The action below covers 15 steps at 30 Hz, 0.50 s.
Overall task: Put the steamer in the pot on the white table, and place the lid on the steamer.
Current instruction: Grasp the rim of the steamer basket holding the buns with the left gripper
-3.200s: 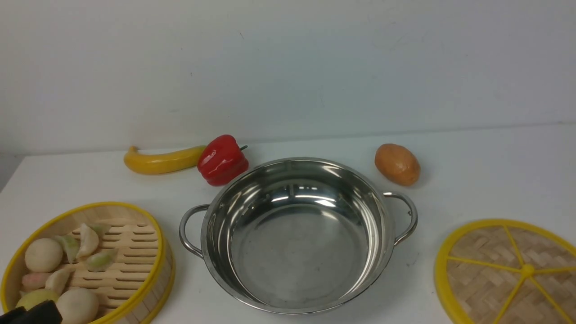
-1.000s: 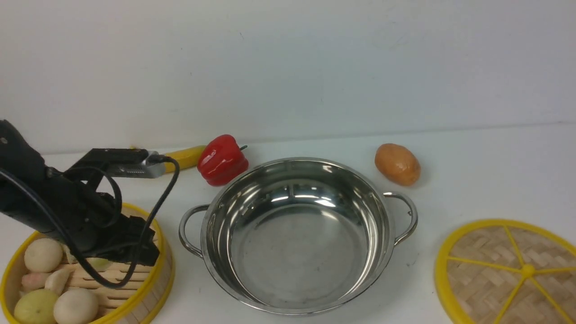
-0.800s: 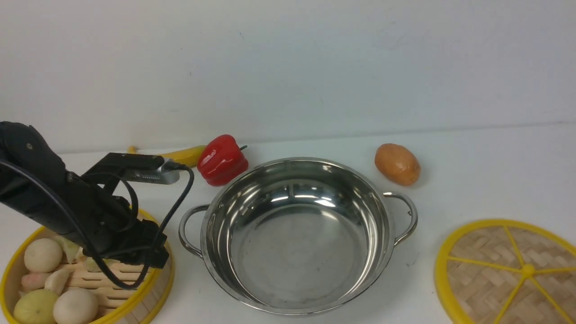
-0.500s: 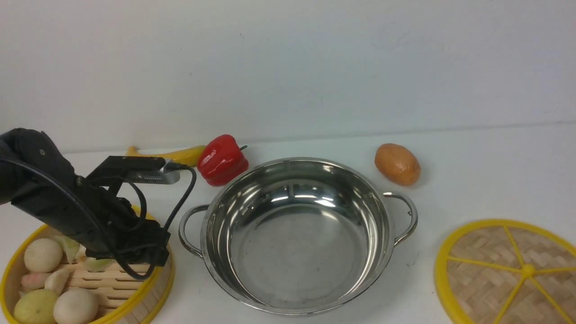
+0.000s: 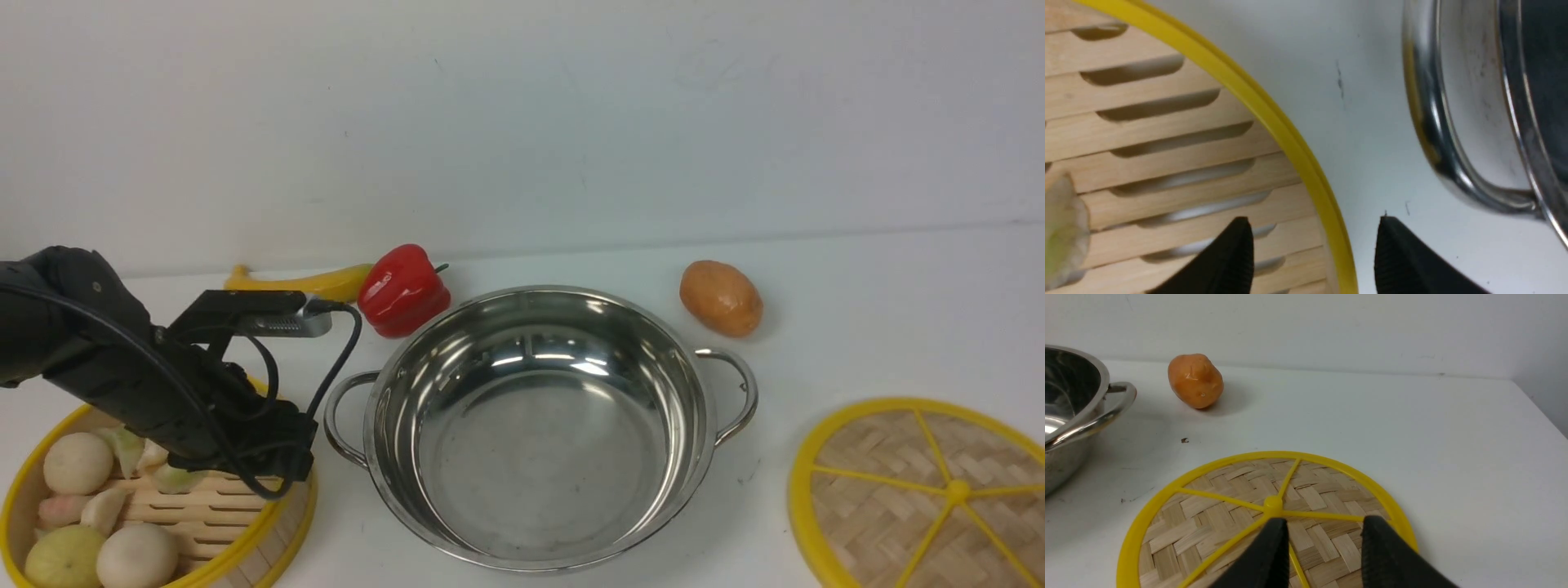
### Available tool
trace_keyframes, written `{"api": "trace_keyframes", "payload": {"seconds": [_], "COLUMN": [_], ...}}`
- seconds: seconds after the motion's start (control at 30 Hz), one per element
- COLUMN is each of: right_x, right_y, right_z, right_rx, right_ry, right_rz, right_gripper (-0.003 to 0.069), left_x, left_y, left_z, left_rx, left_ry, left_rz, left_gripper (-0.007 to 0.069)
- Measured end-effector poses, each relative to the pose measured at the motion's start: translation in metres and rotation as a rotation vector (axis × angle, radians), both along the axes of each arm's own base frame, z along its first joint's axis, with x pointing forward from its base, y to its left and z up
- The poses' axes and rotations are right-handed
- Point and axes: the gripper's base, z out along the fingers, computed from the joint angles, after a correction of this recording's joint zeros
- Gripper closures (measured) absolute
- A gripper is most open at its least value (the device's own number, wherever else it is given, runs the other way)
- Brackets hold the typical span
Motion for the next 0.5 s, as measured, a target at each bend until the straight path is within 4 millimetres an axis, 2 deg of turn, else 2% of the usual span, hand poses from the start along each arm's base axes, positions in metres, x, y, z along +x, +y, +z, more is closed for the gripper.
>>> {"api": "trace_keyframes", "payload": {"seconds": [0.5], "right_x": [0.000], "right_y": [0.000], "right_z": [0.000], "right_rx": [0.000], "right_ry": [0.000], "right_rz": [0.000], "right_gripper": [0.0418], "left_x": [0.004], "left_y": [0.000], "left_z": [-0.017], "left_rx": [-0.003], "left_ry": [0.044], "left_rz": [0.006], "left_gripper": [0.0246]}}
